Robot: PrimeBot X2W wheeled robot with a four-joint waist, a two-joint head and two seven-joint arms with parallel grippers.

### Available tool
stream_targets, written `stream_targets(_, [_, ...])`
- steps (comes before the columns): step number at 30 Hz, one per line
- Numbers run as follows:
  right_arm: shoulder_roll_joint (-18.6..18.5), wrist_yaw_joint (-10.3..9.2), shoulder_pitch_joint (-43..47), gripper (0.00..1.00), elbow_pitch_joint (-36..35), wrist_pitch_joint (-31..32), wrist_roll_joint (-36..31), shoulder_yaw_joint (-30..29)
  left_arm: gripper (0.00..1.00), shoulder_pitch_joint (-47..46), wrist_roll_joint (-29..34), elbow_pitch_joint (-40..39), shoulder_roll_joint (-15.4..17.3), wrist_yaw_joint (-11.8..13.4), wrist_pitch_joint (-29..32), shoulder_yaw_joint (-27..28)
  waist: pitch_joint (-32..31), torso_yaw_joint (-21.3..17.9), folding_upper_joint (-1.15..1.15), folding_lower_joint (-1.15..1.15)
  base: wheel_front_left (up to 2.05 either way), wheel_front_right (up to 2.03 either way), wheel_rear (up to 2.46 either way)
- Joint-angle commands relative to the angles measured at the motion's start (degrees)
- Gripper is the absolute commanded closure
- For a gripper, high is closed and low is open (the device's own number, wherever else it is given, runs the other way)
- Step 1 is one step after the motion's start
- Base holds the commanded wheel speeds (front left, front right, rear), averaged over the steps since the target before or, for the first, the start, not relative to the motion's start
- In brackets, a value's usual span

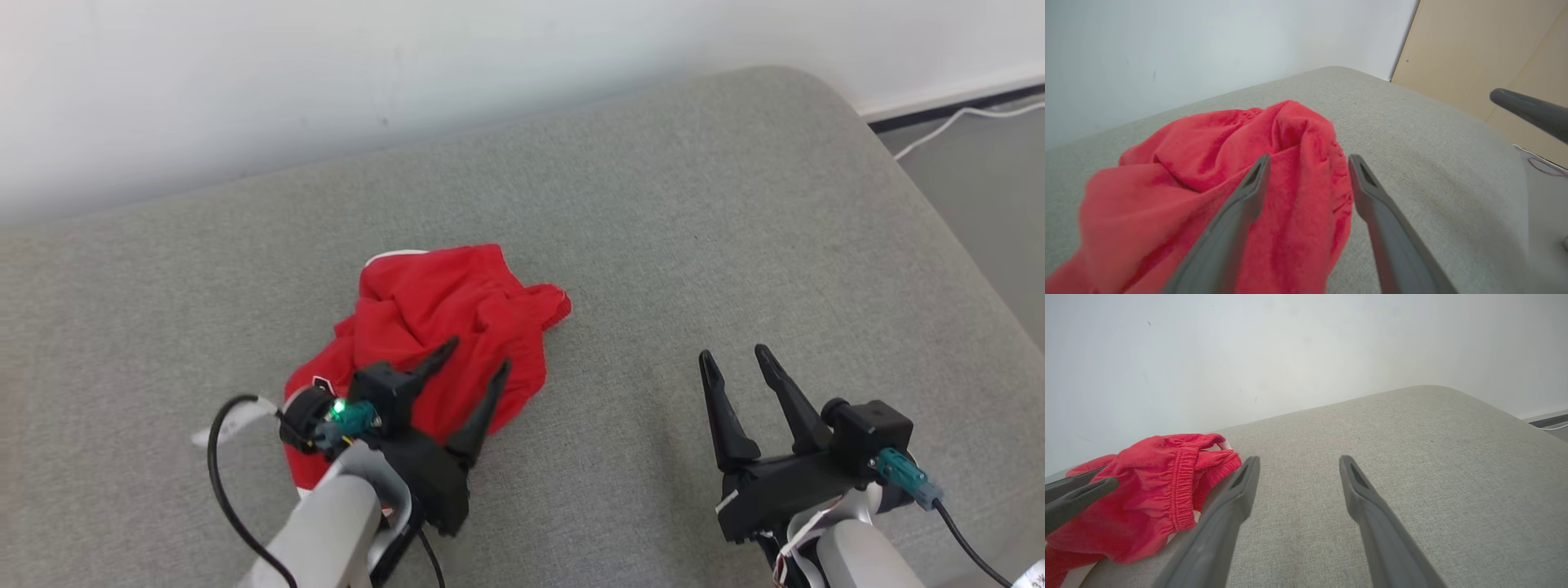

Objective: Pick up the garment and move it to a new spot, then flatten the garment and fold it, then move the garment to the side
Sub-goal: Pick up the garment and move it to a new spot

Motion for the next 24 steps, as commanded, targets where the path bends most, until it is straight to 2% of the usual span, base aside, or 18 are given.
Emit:
stream_targets(1, [-0.2,0.02,0.9,0.00,0.1,0.0,0.1,0.0,0.00,1.8,-0.8,-0.7,-0.1,0.2,-1.1,-0.2,-1.4,1.2,0.00,0.00,0.00,0.00,0.00])
stream_targets(4, [-0.2,0.02,1.5,0.00,0.0,0.2,0.0,0.1,0.00,3.3,-1.2,-2.1,-0.3,0.6,-1.6,-0.5,-2.3,1.8,0.00,0.00,0.00,0.00,0.00])
stream_targets(9, [-0.4,0.02,2.8,0.00,-0.4,0.5,0.2,-0.2,0.00,7.4,-1.3,-6.9,-0.2,3.1,-2.5,0.3,-4.2,3.5,0.00,0.00,0.00,0.00,0.00])
stream_targets(21, [-0.5,0.03,5.7,0.00,-1.4,1.3,0.2,-1.1,0.00,16.9,-0.7,-15.3,4.3,9.5,-2.9,5.3,-6.6,8.1,0.00,0.00,0.00,0.00,0.00])
stream_targets(24, [-0.3,0.02,6.5,0.00,-1.5,1.5,0.0,-1.3,0.00,19.4,0.2,-18.0,5.3,11.8,-2.9,7.1,-7.5,8.9,0.00,0.00,0.00,0.00,0.00])
